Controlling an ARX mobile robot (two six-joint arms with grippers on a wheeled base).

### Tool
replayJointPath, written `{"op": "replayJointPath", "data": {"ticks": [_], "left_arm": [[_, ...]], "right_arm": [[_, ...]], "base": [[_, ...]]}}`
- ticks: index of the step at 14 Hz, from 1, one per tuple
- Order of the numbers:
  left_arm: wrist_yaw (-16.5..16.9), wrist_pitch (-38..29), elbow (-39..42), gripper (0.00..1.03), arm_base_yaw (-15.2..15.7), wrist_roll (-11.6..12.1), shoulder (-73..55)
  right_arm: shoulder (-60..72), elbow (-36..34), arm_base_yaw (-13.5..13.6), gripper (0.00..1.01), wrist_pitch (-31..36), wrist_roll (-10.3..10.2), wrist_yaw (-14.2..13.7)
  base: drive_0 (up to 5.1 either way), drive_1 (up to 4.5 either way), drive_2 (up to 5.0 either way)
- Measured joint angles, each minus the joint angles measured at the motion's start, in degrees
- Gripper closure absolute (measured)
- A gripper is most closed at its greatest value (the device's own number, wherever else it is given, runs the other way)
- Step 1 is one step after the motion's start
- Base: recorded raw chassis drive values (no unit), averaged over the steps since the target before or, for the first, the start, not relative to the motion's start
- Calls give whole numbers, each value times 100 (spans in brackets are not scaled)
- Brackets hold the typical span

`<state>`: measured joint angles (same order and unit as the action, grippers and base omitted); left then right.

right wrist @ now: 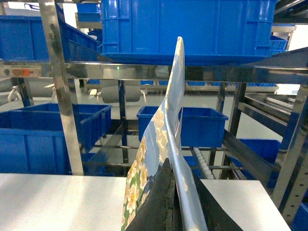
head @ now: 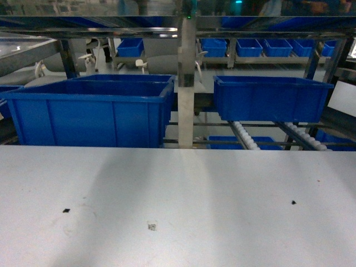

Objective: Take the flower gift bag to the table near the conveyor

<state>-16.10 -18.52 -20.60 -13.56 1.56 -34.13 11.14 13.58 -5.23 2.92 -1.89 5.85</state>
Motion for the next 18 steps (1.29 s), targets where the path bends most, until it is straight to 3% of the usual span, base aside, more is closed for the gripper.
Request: {"op": "replayJointPath", "data": {"ticks": [2, 12, 13, 15, 18], "left_arm": [[0, 7, 0, 101, 0, 0, 0], [-17, 7, 7, 101, 7, 0, -13], [-20, 9, 7, 101, 7, 0, -13], [-20, 9, 7, 101, 7, 0, -13], [-17, 7, 7, 101, 7, 0, -13]], "right_arm": [[0, 0, 0, 99, -15, 0, 0], [0, 0, -2, 99, 0, 2, 22], [55, -15, -170, 99, 181, -2, 160], [177, -31, -247, 99, 291, -2, 192], [763, -151, -195, 99, 780, 7, 199]], "base": [[-408, 450, -84], [0, 0, 0], [0, 0, 0], [0, 0, 0], [0, 0, 0]]}}
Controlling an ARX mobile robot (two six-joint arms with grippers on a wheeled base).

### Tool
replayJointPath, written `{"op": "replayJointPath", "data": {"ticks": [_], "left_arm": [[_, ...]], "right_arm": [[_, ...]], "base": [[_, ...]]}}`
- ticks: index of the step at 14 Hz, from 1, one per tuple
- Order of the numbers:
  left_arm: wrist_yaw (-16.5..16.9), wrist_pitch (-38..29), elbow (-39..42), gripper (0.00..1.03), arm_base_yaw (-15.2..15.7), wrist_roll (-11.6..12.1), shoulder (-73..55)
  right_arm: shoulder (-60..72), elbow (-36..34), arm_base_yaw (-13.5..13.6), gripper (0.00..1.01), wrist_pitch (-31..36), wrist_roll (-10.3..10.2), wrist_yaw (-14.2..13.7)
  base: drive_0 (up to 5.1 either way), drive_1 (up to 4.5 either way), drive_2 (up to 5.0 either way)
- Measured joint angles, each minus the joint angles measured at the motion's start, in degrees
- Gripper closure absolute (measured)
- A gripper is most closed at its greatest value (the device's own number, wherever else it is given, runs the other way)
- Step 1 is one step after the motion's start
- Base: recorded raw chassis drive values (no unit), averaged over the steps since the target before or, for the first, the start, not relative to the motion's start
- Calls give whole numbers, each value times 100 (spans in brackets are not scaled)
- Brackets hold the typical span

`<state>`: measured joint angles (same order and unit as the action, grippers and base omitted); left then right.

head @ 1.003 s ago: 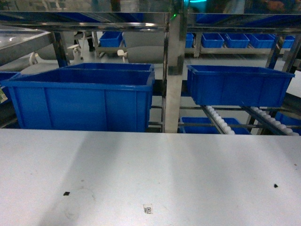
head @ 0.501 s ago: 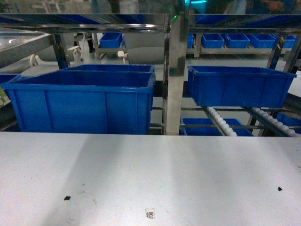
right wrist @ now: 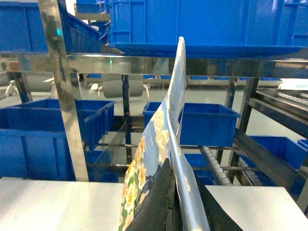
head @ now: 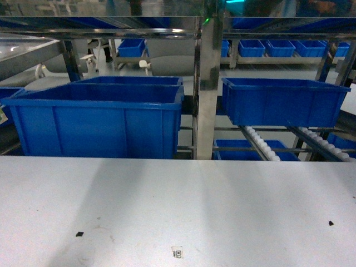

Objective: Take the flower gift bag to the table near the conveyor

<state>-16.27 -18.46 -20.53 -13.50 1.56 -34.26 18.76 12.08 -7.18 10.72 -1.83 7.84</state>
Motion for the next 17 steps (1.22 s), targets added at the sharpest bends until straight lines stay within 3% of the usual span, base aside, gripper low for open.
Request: {"op": "replayJointPath", "data": {"ticks": [4, 7, 11, 17], "left_arm": [[-2, 2, 0, 101, 0, 0, 2], [0, 0, 0, 101, 0, 0, 2], [0, 2, 0, 101, 0, 0, 2], [0, 4, 0, 101, 0, 0, 0]], "right_arm": [[2815, 127, 273, 99, 2391, 28, -59], [5080, 896, 619, 99, 3593, 275, -225], [7211, 1585, 802, 99, 3777, 306, -404], [8706, 2153, 826, 99, 3552, 229, -358]], "base": [[0, 0, 0], [0, 0, 0], [0, 0, 0], [0, 0, 0]]}}
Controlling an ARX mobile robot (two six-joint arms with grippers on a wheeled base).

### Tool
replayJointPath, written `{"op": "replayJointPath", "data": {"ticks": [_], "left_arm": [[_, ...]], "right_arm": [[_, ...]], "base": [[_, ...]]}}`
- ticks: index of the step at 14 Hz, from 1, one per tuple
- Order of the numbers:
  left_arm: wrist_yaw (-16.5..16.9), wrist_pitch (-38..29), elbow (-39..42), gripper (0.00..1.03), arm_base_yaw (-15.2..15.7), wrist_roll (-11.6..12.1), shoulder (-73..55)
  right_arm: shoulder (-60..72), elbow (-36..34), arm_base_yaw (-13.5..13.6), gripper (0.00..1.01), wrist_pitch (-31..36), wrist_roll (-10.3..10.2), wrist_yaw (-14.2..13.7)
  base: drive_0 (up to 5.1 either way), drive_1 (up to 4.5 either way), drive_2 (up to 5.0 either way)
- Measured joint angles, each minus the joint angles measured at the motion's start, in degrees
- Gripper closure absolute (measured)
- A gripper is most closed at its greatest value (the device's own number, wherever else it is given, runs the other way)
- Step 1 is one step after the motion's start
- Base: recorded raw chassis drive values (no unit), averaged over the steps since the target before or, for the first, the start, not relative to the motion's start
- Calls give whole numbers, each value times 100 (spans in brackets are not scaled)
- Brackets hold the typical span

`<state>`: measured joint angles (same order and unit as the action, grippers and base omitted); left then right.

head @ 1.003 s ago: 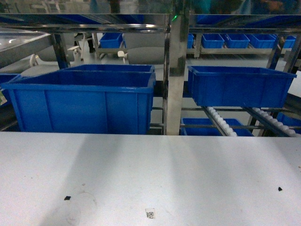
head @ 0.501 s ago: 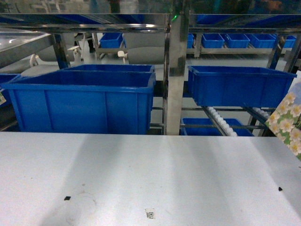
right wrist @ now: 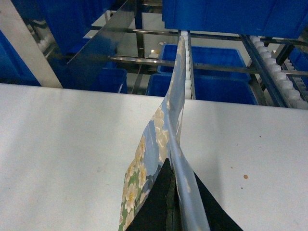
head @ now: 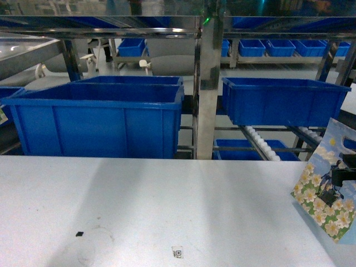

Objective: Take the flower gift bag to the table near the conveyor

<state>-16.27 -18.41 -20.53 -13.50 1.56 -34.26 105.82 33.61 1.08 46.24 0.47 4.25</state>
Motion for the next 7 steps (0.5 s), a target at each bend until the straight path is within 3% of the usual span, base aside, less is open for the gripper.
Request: {"op": "replayJointPath", "data": {"ticks": [6, 7], "left_arm": [[0, -2, 0, 101, 0, 0, 2], [-2, -4, 0, 101, 0, 0, 2]], "right_arm": [[31, -352, 122, 98, 138, -92, -61], [-26, -437, 122, 87, 107, -118, -4]], "base": [[0, 0, 0], [0, 0, 0]]}}
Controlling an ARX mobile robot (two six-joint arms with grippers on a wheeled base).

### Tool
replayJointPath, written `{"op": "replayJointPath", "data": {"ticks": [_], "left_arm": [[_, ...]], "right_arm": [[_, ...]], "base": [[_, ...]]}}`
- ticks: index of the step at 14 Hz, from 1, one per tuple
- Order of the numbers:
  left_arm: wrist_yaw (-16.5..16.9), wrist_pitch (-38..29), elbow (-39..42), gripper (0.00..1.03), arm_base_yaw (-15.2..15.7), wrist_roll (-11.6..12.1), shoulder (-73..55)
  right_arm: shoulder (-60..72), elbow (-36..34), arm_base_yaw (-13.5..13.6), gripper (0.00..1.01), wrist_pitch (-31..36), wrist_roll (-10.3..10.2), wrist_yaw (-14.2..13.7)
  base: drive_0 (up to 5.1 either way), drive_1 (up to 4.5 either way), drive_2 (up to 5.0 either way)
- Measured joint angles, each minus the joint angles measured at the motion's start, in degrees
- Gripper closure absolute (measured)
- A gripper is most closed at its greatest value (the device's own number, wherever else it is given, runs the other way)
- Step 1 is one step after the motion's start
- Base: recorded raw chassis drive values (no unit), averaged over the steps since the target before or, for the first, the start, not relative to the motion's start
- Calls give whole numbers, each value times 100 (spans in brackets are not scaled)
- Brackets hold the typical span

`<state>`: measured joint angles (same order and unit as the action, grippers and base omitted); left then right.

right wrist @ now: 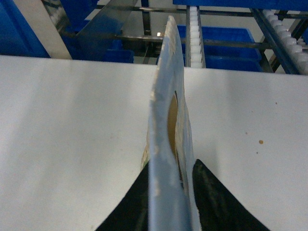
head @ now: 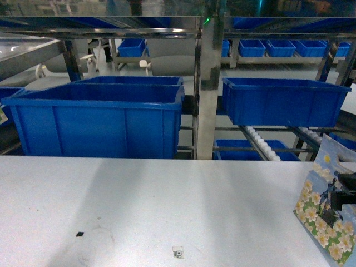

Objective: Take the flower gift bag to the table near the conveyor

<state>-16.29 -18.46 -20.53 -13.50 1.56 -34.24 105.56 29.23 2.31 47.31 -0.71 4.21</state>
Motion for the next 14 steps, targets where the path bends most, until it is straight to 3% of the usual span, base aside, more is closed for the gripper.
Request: {"op": "replayJointPath", "data": {"ticks": [3, 6, 7, 11, 14], "left_arm": [[0, 0, 0, 101, 0, 0, 0], [0, 0, 0, 101, 0, 0, 0], [0, 2, 0, 101, 0, 0, 0], [0, 0, 0, 101, 0, 0, 0], [0, 0, 0, 101, 0, 0, 0]], "right_arm": [[-223, -138, -164, 50, -42, -31, 42], [-1158, -125, -385, 8, -273, -142, -157], [-1502, -162, -387, 1, -251, -140, -260], [-3274, -1034, -474, 3, -597, -122, -680], [-5274, -1659, -660, 3, -1904, -120, -699]], "base": [[0, 0, 0], [0, 0, 0], [0, 0, 0], [0, 0, 0], [0, 0, 0]]}}
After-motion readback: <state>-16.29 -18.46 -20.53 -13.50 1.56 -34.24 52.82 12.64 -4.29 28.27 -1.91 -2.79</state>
